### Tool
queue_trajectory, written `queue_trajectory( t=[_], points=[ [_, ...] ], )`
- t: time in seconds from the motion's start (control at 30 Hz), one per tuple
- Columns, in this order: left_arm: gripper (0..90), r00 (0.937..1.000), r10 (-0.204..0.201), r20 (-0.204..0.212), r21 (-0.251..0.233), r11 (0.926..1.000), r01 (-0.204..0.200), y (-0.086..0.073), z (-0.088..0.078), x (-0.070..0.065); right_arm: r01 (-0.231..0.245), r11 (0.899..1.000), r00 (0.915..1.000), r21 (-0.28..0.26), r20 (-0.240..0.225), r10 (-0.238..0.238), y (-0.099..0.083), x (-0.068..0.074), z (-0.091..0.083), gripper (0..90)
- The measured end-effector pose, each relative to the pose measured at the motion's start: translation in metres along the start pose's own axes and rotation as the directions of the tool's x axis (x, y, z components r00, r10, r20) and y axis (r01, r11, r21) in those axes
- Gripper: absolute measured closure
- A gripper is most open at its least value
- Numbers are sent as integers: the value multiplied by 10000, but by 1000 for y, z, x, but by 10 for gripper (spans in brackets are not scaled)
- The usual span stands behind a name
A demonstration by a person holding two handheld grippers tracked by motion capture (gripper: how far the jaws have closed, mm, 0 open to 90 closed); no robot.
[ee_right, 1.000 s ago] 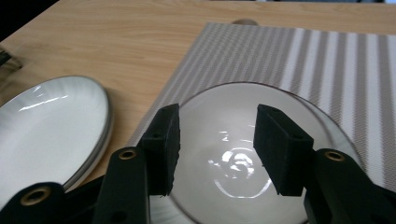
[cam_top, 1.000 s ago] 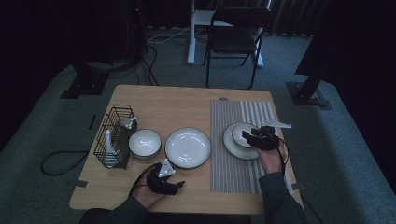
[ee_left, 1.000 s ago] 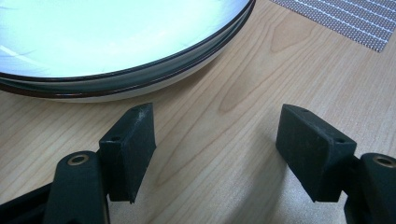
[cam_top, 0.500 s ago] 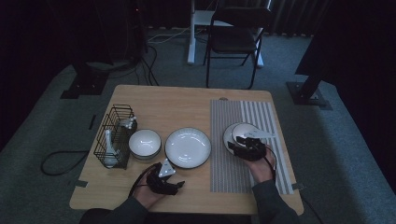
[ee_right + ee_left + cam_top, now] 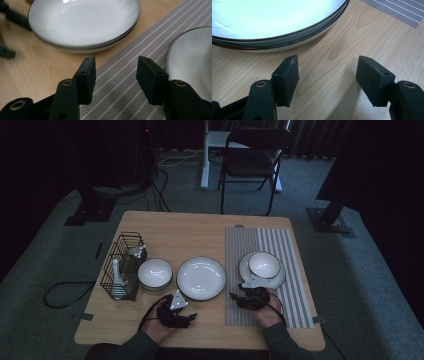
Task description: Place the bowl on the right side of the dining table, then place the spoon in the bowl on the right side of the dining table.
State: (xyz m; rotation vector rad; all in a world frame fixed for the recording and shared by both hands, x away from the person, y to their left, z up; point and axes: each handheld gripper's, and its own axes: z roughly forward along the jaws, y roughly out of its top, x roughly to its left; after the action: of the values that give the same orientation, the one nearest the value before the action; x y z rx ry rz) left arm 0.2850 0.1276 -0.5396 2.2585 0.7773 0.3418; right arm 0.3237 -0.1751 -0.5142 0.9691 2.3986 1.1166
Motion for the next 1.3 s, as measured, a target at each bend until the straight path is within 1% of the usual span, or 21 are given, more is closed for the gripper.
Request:
queue_trajectory(
  t=[0.1,0.2,0.4,0.47,0.57,0.63,0.77,0.9,1.03,1.07,1.13,1.3],
  points=[
    [358,10000,-12,-30,-95,10000,12,1,-3,1,-31,10000,9999,65,-144,32,-3,4,4,493],
    [371,10000,-71,-33,-205,9998,70,1,-7,2,50,9997,9999,248,-103,-48,-6,6,6,493],
    [392,9994,-327,-106,-634,9975,320,4,-17,3,15,9996,10000,276,-77,-13,-10,6,7,488],
    [400,9995,-294,-111,-700,9971,285,4,-20,4,46,9997,10000,248,-53,-45,-12,5,8,488],
    [406,9994,-335,-113,-804,9962,324,5,-24,2,174,9991,9998,385,4,-174,-13,6,10,488],
    [411,9995,-296,-138,-864,9959,283,6,-27,1,303,9985,9995,453,-13,-303,-14,8,12,486],
    [421,9996,-273,-56,-996,9947,266,8,-33,-1,430,9978,9990,512,-116,-425,-14,11,16,484],
    [424,9996,-278,-40,-1083,9937,272,10,-39,-1,407,9981,9990,463,-182,-399,-15,12,17,484],
    [424,9997,-223,-109,-1126,9934,209,11,-41,0,411,9981,9990,465,-205,-402,-15,13,19,484],
    [424,9994,-188,-278,-1236,9922,152,12,-47,1,431,9981,9989,436,-202,-422,-15,14,20,480],
    [429,9993,-200,-325,-1304,9913,156,12,-50,2,460,9980,9987,429,-224,-451,-15,15,21,480],
    [435,9983,-85,-578,-1384,9904,4,14,-60,6,465,9984,9986,316,-278,-457,-15,16,21,480]
  ],
)
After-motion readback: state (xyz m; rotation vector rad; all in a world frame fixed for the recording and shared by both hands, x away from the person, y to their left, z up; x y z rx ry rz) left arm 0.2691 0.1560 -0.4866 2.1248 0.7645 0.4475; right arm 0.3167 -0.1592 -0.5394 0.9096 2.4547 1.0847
